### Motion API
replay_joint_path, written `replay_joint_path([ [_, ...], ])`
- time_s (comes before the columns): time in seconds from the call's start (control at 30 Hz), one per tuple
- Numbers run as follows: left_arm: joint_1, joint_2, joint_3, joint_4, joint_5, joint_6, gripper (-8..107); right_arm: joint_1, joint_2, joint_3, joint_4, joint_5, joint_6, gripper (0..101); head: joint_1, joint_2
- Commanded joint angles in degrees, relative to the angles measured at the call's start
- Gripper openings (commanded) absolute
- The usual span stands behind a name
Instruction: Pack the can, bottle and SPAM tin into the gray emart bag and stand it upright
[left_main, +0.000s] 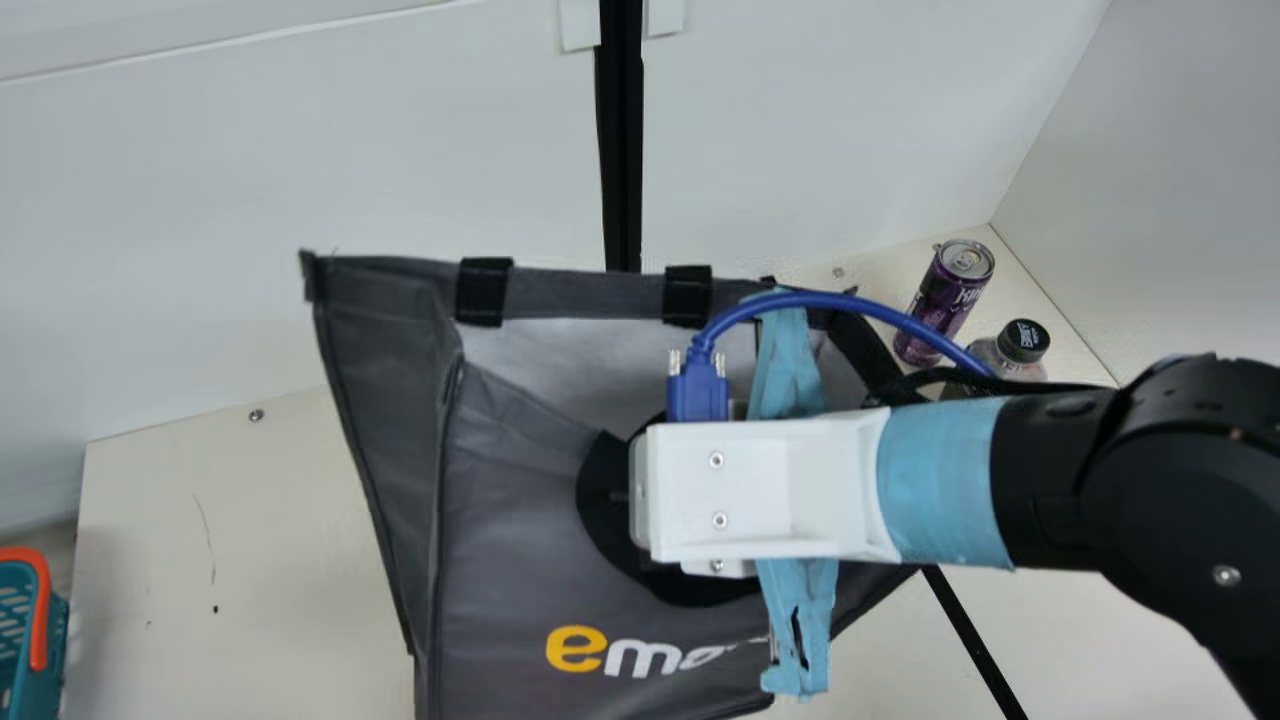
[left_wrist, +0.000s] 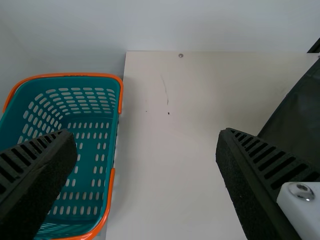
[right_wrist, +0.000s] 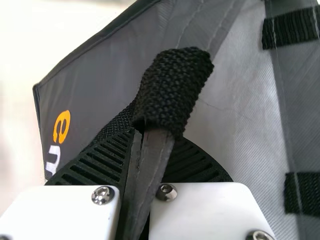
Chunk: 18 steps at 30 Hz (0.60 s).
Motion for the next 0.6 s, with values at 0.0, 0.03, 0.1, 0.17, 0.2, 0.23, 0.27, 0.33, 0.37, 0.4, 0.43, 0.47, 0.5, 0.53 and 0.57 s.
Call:
replay_joint_path([
  [0.0, 0.0, 0.0, 0.0, 0.0, 0.0, 0.0, 90, 0.8, -0.2, 0.5, -0.2, 0.1, 0.7, 0, -1.3, -0.1],
  [0.03, 0.0, 0.0, 0.0, 0.0, 0.0, 0.0, 90, 1.1, -0.4, 0.8, -0.3, 0.1, 1.1, 0, -1.3, -0.1],
  [0.1, 0.0, 0.0, 0.0, 0.0, 0.0, 0.0, 90, 1.9, -0.8, 1.2, -0.5, 0.1, 1.9, 0, -1.3, -0.1],
  [0.17, 0.0, 0.0, 0.0, 0.0, 0.0, 0.0, 90, 2.7, -1.1, 1.6, -0.8, 0.1, 2.7, 3, -1.3, -0.1],
  [0.2, 0.0, 0.0, 0.0, 0.0, 0.0, 0.0, 90, 3.1, -1.2, 1.7, -0.9, 0.1, 3.1, 7, -1.3, -0.1],
  [0.23, 0.0, 0.0, 0.0, 0.0, 0.0, 0.0, 90, 3.5, -1.4, 1.8, -1.0, 0.1, 3.6, 10, -1.3, -0.1],
  [0.27, 0.0, 0.0, 0.0, 0.0, 0.0, 0.0, 90, 3.9, -1.5, 1.9, -1.2, 0.1, 4.0, 13, -1.3, -0.1],
  [0.33, 0.0, 0.0, 0.0, 0.0, 0.0, 0.0, 90, 4.7, -1.8, 2.1, -1.5, 0.1, 4.9, 20, -1.3, -0.1],
  [0.37, 0.0, 0.0, 0.0, 0.0, 0.0, 0.0, 90, 5.1, -1.9, 2.2, -1.6, 0.1, 5.4, 23, -1.3, -0.1],
  [0.4, 0.0, 0.0, 0.0, 0.0, 0.0, 0.0, 90, 5.4, -2.0, 2.2, -1.7, 0.1, 5.7, 27, -1.3, -0.1],
  [0.43, 0.0, 0.0, 0.0, 0.0, 0.0, 0.0, 90, 5.8, -2.1, 2.2, -1.9, 0.1, 6.2, 30, -1.3, -0.1],
  [0.47, 0.0, 0.0, 0.0, 0.0, 0.0, 0.0, 90, 6.1, -2.3, 2.2, -2.0, 0.1, 6.6, 33, -1.3, -0.1],
  [0.5, 0.0, 0.0, 0.0, 0.0, 0.0, 0.0, 90, 6.5, -2.4, 2.2, -2.0, 0.1, 7.0, 37, -1.3, -0.1],
  [0.53, 0.0, 0.0, 0.0, 0.0, 0.0, 0.0, 90, 6.8, -2.5, 2.2, -2.1, 0.1, 7.4, 40, -1.3, -0.1],
  [0.57, 0.0, 0.0, 0.0, 0.0, 0.0, 0.0, 90, 7.2, -2.6, 2.1, -2.2, 0.1, 7.8, 43, -1.3, -0.1],
])
